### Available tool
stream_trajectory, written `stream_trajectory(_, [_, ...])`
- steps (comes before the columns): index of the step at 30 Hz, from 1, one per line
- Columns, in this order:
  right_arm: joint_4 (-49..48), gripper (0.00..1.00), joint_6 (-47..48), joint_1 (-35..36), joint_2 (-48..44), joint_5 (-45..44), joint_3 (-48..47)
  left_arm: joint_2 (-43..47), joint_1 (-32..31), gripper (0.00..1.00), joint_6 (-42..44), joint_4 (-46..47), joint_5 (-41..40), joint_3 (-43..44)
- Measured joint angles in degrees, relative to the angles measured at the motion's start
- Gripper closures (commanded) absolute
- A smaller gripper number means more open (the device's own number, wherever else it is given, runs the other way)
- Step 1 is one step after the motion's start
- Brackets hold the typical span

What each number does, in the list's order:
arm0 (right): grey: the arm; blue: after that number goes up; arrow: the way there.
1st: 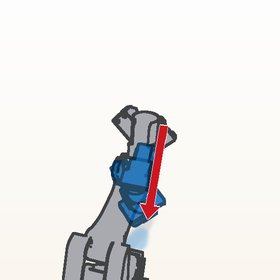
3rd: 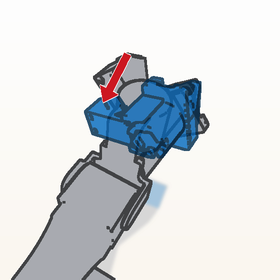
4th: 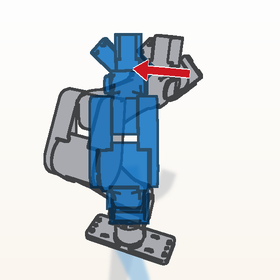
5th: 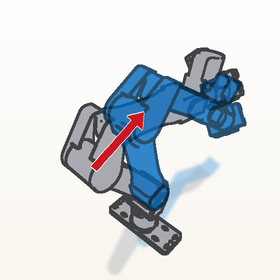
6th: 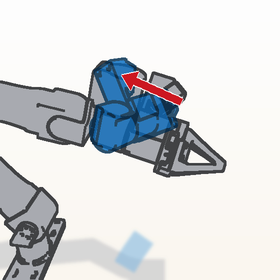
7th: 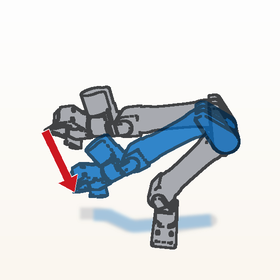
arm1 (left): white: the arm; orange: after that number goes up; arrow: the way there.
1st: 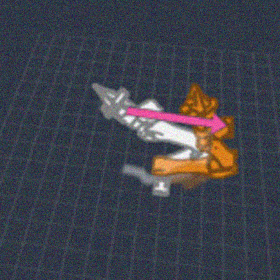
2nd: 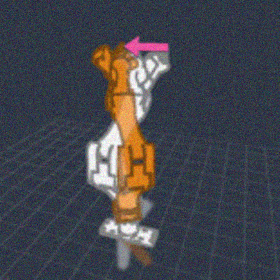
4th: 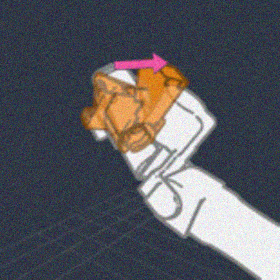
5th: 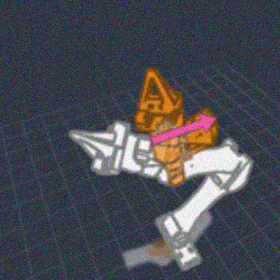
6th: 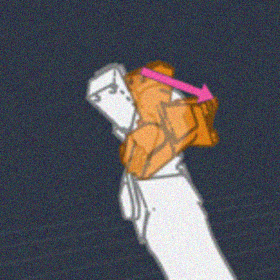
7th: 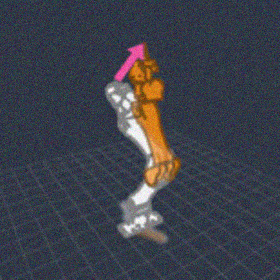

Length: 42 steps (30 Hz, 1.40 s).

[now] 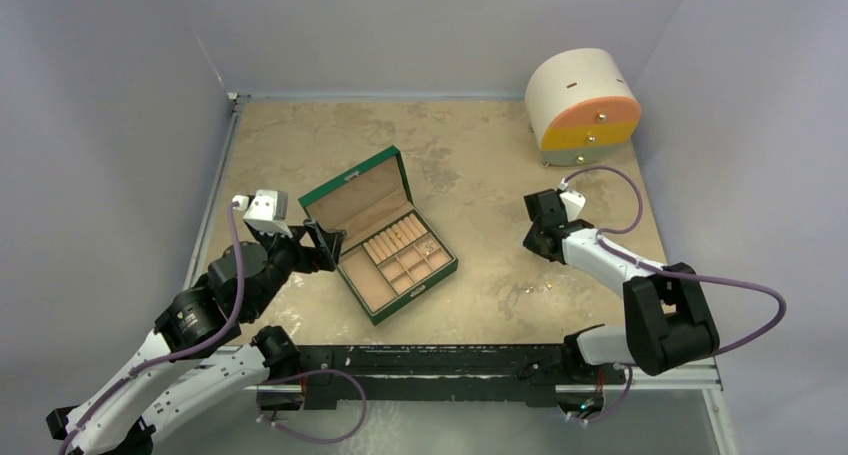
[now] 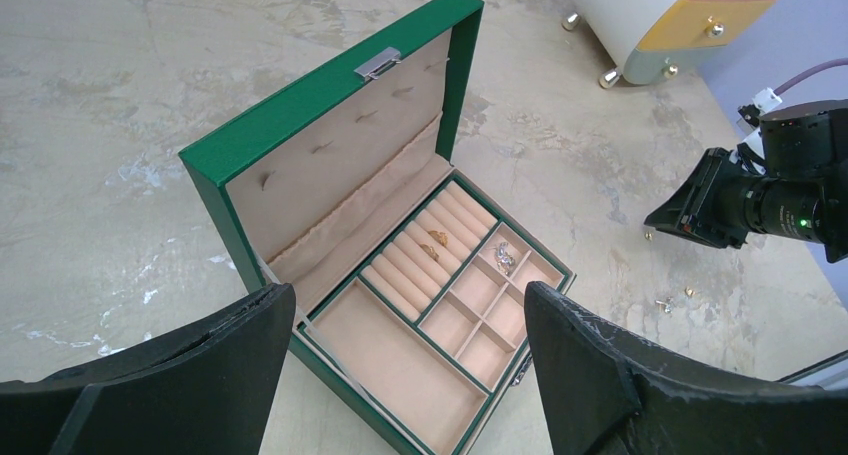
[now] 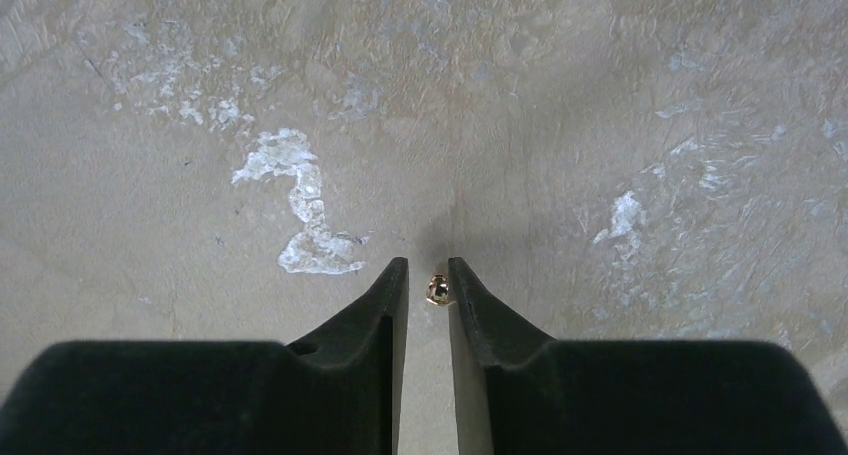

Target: Organize the mixed jewelry

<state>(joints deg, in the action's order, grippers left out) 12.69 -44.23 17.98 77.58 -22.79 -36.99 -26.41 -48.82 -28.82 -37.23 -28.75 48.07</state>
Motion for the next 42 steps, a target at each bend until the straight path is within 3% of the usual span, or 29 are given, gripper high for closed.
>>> stream_trajectory(10, [0.31, 0.86, -0.42, -0.02, 0.72, 0.00, -0.02, 0.00, 0.00, 0.15, 0.00, 0.02, 0.00, 0.00])
stream_trajectory(18, [0.70, 1.00, -0.68, -0.02, 2.40, 0.00, -0.15, 0.00, 0.00, 0.15, 0.00, 0.00, 0.00, 0.00])
stream_trajectory(30, [0.57, 1.00, -0.52, -0.04, 1.38, 1.27, -0.15, 0.02, 0.02, 0.15, 0.00, 0.02, 0.00, 0.02])
stream_trajectory(42, [-4.74, 1.00, 4.55, 3.39, -9.14, 10.21, -0.17, 0.00, 0.04, 0.15, 0.00, 0.02, 0.02, 0.00])
